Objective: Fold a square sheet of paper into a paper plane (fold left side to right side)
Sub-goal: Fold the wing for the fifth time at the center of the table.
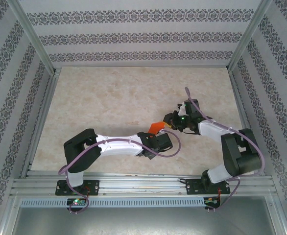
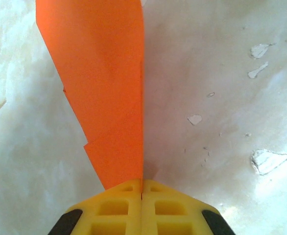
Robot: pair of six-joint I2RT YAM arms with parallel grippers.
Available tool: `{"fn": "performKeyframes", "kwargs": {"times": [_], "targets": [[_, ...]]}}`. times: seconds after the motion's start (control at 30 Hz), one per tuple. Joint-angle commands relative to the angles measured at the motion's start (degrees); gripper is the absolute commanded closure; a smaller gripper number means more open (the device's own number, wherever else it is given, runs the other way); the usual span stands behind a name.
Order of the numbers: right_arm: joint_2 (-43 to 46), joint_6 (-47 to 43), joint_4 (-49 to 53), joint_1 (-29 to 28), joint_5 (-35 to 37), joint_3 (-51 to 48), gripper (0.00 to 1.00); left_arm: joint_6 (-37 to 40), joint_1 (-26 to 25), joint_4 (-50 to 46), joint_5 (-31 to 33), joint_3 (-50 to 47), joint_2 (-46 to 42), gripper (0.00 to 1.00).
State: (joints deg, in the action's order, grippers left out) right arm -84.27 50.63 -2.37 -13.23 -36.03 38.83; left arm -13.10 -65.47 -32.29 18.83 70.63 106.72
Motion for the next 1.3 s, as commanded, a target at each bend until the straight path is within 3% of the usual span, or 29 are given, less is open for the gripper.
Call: {"fn": "performKeyframes", "kwargs": {"times": [0.0, 0.47, 0.97, 1.27], "targets": [[4.81, -3.42, 2.71, 3.04, 3.03, -2.52, 0.75, -1.64, 1.56, 1.7, -3.5, -0.92, -2.59, 0.99], [16.45, -9.64, 11.42, 14.0, 1.76, -7.49, 0.71, -1.04, 4.32, 1.71, -13.46, 2.32, 0.78, 1.0], [18.97, -11.53, 11.43, 15.51, 0.43, -8.86, 0.66, -7.83, 13.02, 5.98, -33.08, 2.73, 2.2, 1.0], [18.29, -12.49, 9.32, 15.63, -2.73, -9.62, 0.65, -16.1, 17.62, 20.05, -42.51, -4.03, -0.52, 1.0]]}}
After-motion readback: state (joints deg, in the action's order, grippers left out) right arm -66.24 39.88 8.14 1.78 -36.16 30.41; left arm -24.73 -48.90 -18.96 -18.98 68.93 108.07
